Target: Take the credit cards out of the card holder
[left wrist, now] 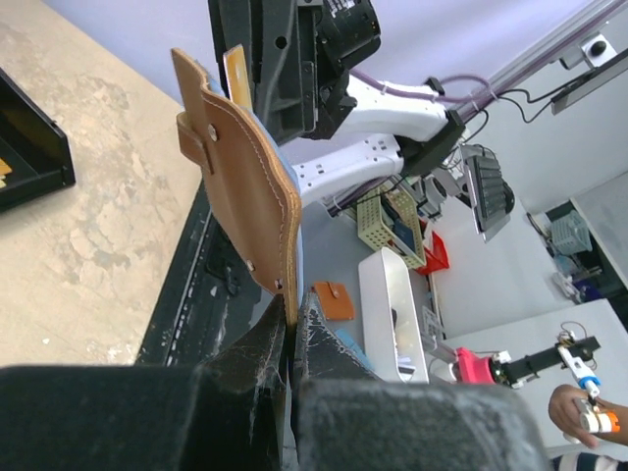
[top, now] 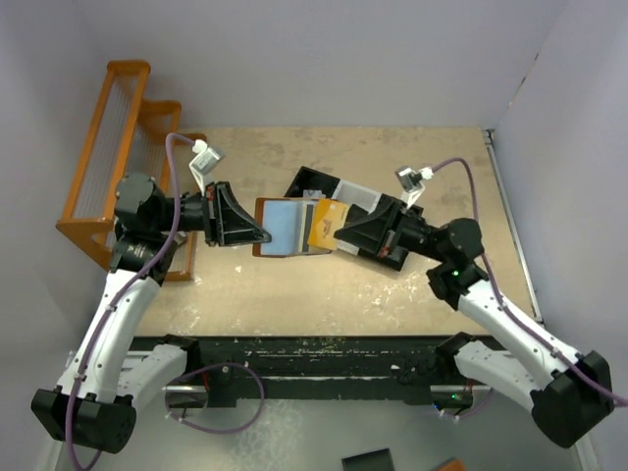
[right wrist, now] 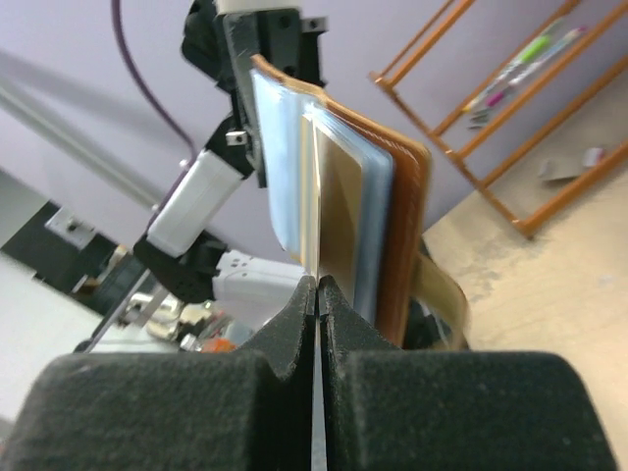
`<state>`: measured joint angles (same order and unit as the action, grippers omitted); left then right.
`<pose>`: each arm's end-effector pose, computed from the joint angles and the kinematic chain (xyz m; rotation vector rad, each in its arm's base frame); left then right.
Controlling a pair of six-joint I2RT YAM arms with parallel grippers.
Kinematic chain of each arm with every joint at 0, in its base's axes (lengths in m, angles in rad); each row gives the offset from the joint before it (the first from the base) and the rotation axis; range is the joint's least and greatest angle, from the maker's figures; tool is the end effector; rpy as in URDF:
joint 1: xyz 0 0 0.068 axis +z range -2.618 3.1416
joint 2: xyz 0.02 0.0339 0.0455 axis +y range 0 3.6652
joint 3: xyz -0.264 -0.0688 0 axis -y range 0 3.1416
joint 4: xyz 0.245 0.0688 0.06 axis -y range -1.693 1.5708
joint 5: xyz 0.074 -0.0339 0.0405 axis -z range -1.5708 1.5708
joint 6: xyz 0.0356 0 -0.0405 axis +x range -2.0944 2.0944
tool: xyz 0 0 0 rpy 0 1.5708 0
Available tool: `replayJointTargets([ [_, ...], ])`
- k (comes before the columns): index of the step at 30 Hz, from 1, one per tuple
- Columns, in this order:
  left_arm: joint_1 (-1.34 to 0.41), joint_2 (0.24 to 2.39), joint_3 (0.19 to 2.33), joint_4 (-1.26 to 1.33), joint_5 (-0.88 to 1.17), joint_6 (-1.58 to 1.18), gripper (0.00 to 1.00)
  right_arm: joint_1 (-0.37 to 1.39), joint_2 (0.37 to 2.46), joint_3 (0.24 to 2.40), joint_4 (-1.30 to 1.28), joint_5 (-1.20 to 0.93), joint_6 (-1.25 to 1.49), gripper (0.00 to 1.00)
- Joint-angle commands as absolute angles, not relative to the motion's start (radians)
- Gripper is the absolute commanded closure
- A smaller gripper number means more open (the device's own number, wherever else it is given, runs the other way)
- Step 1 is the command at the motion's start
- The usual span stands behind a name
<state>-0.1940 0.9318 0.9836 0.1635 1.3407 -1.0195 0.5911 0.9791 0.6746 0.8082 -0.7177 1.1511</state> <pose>0.1742 -0.0695 0.4156 0.6604 1.7279 -1.7919 0.1636 0.1380 0.3651 -0.4056 1.3804 1.8664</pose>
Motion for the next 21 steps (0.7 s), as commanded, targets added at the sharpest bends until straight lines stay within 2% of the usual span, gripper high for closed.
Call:
replayJointTargets([
  [1, -0.191, 0.926, 1.077, -0.02, 1.276, -0.806, 1.0, 0.456, 0.876, 0.624, 0.751, -0.821, 1.178, 1.0],
  [6, -0.192, 0.951, 1.16, -0.269, 1.184, -0.601, 1.0, 0.356, 0.805, 0.611, 0.493, -0.865, 1.058, 1.0],
  [12, -0.192, 0.951, 1.17, -0.293, 1.167, -0.56, 1.0, 0.232, 0.843, 0.647, 0.074, -0.806, 0.831, 1.0],
  [21, -0.192, 0.938, 1.2, -0.343, 1.183, -0.506, 1.0, 0.068, 0.939, 0.591, -0.046, -0.665, 0.754, 1.0],
])
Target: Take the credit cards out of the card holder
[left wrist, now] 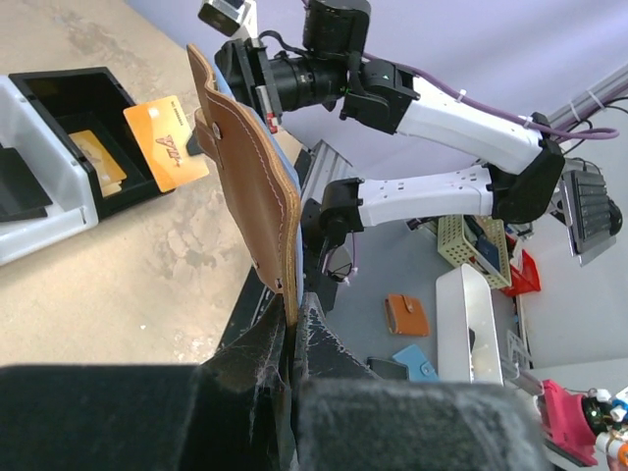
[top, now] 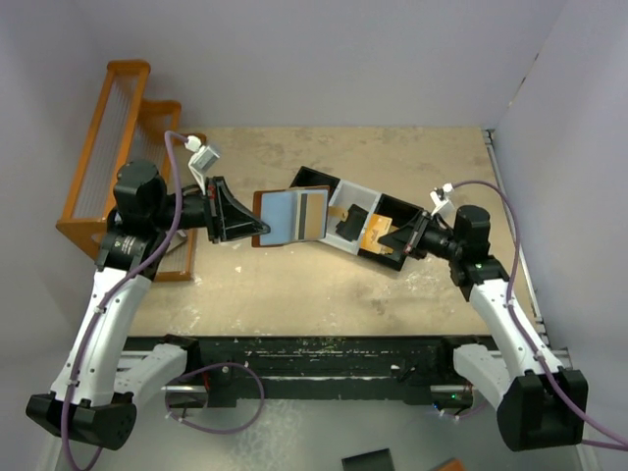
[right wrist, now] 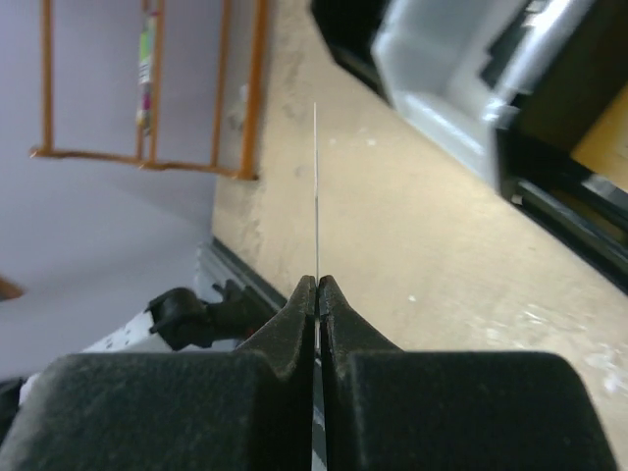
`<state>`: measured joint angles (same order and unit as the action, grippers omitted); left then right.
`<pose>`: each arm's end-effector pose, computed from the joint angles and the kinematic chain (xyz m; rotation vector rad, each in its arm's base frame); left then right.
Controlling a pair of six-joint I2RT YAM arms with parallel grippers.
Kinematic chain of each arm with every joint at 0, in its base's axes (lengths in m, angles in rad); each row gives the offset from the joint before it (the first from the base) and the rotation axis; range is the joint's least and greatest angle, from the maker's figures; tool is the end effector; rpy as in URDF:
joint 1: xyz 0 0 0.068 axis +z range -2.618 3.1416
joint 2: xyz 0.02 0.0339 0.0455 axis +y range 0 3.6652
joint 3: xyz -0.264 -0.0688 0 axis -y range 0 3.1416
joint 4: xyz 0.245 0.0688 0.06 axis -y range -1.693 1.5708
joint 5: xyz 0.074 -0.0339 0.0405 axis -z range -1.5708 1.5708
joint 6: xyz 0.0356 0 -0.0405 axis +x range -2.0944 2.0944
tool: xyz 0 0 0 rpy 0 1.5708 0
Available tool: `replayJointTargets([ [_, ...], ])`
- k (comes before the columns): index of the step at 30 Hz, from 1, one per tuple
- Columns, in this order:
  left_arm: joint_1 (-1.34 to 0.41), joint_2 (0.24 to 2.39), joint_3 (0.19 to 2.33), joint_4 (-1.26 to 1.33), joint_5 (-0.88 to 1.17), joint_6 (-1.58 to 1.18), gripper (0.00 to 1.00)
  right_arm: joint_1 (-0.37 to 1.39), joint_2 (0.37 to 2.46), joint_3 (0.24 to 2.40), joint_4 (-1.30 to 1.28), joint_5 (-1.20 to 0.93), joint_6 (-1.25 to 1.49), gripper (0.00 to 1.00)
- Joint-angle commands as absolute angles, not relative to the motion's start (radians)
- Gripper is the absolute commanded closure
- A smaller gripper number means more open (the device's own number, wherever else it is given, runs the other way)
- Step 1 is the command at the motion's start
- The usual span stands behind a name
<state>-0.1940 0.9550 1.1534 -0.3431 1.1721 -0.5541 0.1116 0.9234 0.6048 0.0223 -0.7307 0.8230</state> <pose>0.1730 -0.0674 0.4235 0.6283 1.7699 -1.5212 0.2044 0.0468 0.2750 0.1597 1.9984 1.3020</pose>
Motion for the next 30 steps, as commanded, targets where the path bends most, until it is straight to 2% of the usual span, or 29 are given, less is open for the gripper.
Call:
replayJointTargets([
  [1, -0.191, 0.937, 1.2, -0.342, 1.189, -0.506, 1.0, 0.062, 0.941, 0.591, -0.052, -0.643, 0.748, 1.0],
  [14, -0.192, 0.924, 1.201, -0.33, 1.229, -0.52, 1.0, 0.032, 1.126, 0.662, -0.075, -0.425, 0.681, 1.0],
  [24, -0.192, 0.906, 1.201, -0.316, 1.239, -0.542, 1.0, 0.032, 1.367, 0.757, 0.021, -0.416, 0.663, 1.0],
  [27, -0.192, 0.901, 1.201, -0.309, 1.244, -0.55, 1.0, 0.032, 1.41, 0.784, 0.007, -0.398, 0.65, 0.95],
  [30, -0.192, 0.898, 1.203, -0.3, 1.247, -0.556, 1.0, 0.032, 1.422, 0.81, -0.059, -0.369, 0.626, 0.81],
])
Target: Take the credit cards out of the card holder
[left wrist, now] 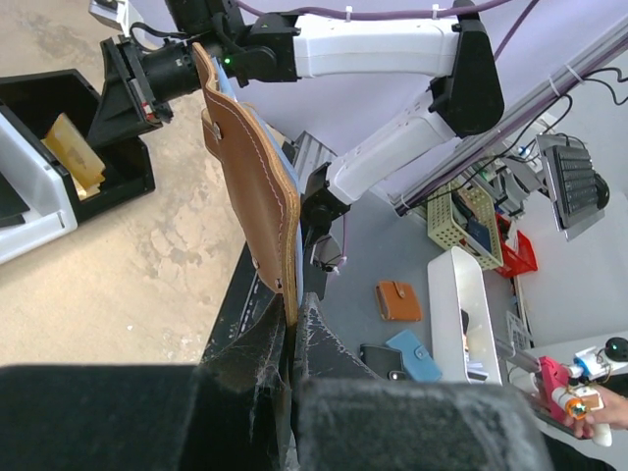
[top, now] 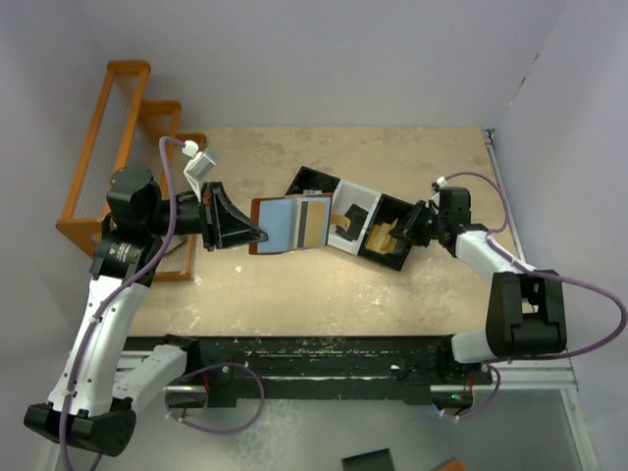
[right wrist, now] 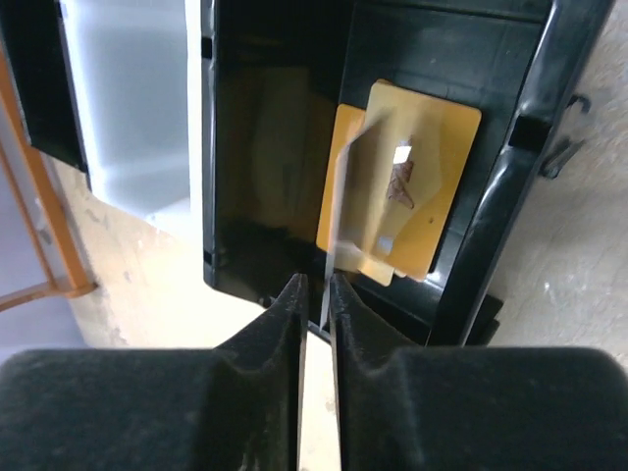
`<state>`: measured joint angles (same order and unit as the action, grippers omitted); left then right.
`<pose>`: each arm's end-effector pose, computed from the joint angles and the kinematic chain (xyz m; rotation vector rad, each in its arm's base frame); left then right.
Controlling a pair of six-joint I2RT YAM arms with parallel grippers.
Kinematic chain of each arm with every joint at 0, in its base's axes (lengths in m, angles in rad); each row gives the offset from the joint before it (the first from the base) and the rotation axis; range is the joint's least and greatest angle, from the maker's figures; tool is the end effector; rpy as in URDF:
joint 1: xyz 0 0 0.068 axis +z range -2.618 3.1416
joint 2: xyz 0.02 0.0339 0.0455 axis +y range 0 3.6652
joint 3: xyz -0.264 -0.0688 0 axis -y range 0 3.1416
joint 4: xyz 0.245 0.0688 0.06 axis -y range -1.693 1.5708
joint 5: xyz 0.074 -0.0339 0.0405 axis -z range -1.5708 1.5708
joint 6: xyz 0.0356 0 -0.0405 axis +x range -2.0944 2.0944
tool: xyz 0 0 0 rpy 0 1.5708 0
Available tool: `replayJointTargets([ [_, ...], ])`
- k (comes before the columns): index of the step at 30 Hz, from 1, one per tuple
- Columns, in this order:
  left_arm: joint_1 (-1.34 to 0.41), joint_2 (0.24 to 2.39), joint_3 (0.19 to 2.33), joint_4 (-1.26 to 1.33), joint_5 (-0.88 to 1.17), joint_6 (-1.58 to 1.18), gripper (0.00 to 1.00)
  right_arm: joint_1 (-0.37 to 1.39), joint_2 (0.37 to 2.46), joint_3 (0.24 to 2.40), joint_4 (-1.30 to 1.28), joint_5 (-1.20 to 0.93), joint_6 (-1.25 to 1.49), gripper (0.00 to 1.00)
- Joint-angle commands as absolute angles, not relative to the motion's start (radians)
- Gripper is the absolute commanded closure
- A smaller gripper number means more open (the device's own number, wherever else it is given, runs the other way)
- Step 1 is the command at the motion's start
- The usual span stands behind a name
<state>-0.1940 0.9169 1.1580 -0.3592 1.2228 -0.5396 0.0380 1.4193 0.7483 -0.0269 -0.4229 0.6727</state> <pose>0.1589 -0.0653 0.4297 0.6989 1.7288 -1.5401 0.2902 0.0257 0.2007 0.5049 2.2839 0.8461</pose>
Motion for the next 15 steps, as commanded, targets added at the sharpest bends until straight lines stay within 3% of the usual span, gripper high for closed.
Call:
replayJointTargets([
  [1, -0.191, 0.896, 1.203, -0.297, 1.248, -0.557, 1.0, 0.032, 1.416, 0.815, -0.069, -0.356, 0.616, 0.78],
  [4, -0.192, 0.892, 1.204, -0.279, 1.247, -0.575, 1.0, 0.032, 1.377, 0.829, -0.094, -0.319, 0.595, 0.59],
  [13, -0.192, 0.884, 1.203, -0.164, 1.226, -0.665, 1.0, 0.083, 1.103, 0.856, -0.102, -0.422, 0.62, 0.44],
  [14, -0.192, 0.882, 1.202, -0.147, 1.217, -0.677, 1.0, 0.108, 1.056, 0.851, -0.067, -0.45, 0.638, 0.2],
  [15, -0.191, 0.881, 1.2, -0.13, 1.205, -0.688, 1.0, 0.139, 1.01, 0.847, -0.031, -0.469, 0.661, 0.02],
])
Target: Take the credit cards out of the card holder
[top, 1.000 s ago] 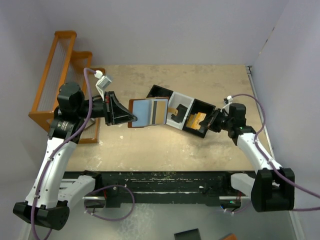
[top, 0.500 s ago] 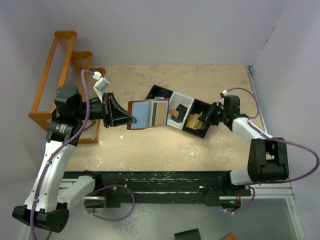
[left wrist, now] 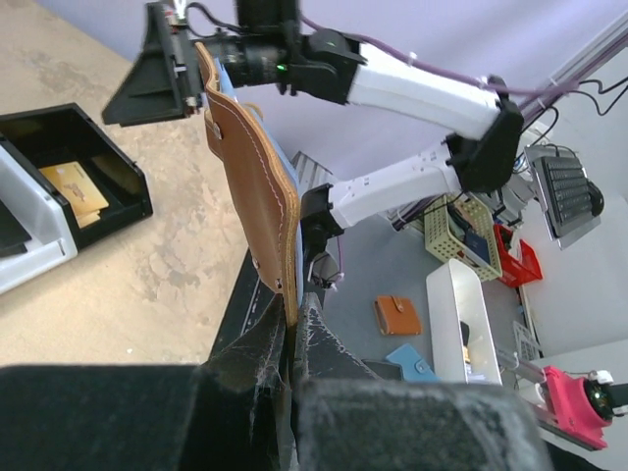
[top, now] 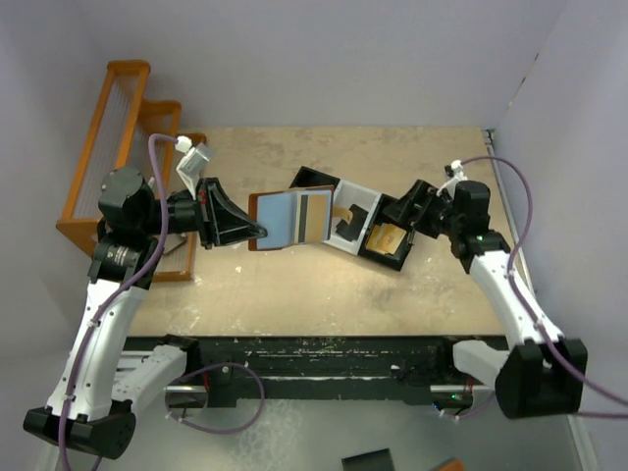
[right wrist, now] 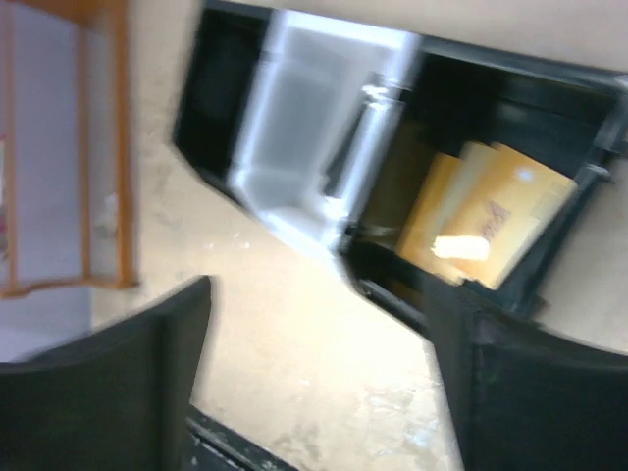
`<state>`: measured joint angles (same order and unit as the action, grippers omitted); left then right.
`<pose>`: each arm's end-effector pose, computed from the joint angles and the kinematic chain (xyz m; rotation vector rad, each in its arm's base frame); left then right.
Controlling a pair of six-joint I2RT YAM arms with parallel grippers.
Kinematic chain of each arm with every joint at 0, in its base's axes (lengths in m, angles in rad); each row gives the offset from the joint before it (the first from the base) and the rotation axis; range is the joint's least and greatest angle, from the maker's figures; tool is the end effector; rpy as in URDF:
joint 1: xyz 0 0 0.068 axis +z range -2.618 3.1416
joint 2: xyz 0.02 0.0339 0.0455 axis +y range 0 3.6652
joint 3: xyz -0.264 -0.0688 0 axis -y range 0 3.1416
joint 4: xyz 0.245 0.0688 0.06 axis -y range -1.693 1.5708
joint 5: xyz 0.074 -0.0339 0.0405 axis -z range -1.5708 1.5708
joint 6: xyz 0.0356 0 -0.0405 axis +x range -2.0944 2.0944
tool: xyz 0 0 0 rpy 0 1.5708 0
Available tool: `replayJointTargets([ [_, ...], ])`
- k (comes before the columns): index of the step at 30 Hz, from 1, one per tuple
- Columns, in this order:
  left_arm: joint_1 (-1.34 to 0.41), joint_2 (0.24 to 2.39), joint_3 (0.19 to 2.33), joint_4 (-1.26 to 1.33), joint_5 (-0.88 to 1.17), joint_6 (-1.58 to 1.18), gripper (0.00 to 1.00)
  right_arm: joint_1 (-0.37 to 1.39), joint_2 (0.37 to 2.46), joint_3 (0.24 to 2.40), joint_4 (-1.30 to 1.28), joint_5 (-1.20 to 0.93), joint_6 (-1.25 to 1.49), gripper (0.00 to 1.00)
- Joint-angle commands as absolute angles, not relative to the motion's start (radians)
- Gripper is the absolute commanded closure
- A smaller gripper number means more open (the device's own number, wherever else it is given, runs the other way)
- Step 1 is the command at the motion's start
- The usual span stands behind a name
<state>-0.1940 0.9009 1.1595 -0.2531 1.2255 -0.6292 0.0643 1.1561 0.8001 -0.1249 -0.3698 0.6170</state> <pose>0.1541 -0.0644 0.4416 0.7023 1.6715 -1.5495 0.2579 0.0295 0.2764 0.3438 2.0847 0.7953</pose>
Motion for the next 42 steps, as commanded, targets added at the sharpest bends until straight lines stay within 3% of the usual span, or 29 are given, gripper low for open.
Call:
replayJointTargets([
  [1, -0.192, 0.878, 1.198, -0.106, 1.187, -0.702, 1.0, 0.176, 0.969, 0.84, 0.017, -0.481, 0.689, 0.0],
  [5, -0.192, 0.868, 1.193, -0.014, 1.089, -0.756, 1.0, 0.306, 0.867, 0.811, 0.238, -0.55, 0.85, 0.0],
  [10, -0.192, 0.869, 1.187, 0.053, 1.03, -0.821, 1.0, 0.496, 0.812, 0.755, 0.598, -0.49, 0.96, 0.0],
  [18, -0.192, 0.864, 1.143, 0.174, 1.056, -0.938, 1.0, 0.72, 0.94, 0.771, 0.91, -0.366, 0.996, 0.0],
  [29, -0.192, 0.843, 1.095, 0.249, 1.104, -1.016, 1.0, 0.783, 1.103, 0.826, 1.123, -0.275, 1.075, 0.28],
  [31, -0.192, 0.836, 1.077, 0.253, 1.115, -1.022, 1.0, 0.785, 1.119, 0.835, 1.166, -0.271, 1.097, 0.38],
  [32, -0.192, 0.83, 1.068, 0.255, 1.118, -1.022, 1.0, 0.785, 1.127, 0.844, 1.172, -0.277, 1.108, 0.49],
  [35, -0.192, 0.818, 1.027, 0.246, 1.134, -0.998, 1.0, 0.785, 1.152, 0.887, 1.148, -0.327, 1.128, 0.98],
  [37, -0.191, 0.819, 1.029, 0.161, 1.155, -0.912, 0.81, 0.785, 1.144, 0.907, 1.057, -0.366, 1.122, 1.0],
  [40, -0.192, 0.828, 1.105, -0.168, 1.156, -0.596, 0.32, 0.779, 1.1, 0.936, 0.855, -0.464, 1.055, 1.0],
  [42, -0.191, 0.843, 1.201, -0.429, 1.124, -0.326, 0.18, 0.778, 1.066, 0.993, 0.561, -0.503, 0.904, 1.0],
])
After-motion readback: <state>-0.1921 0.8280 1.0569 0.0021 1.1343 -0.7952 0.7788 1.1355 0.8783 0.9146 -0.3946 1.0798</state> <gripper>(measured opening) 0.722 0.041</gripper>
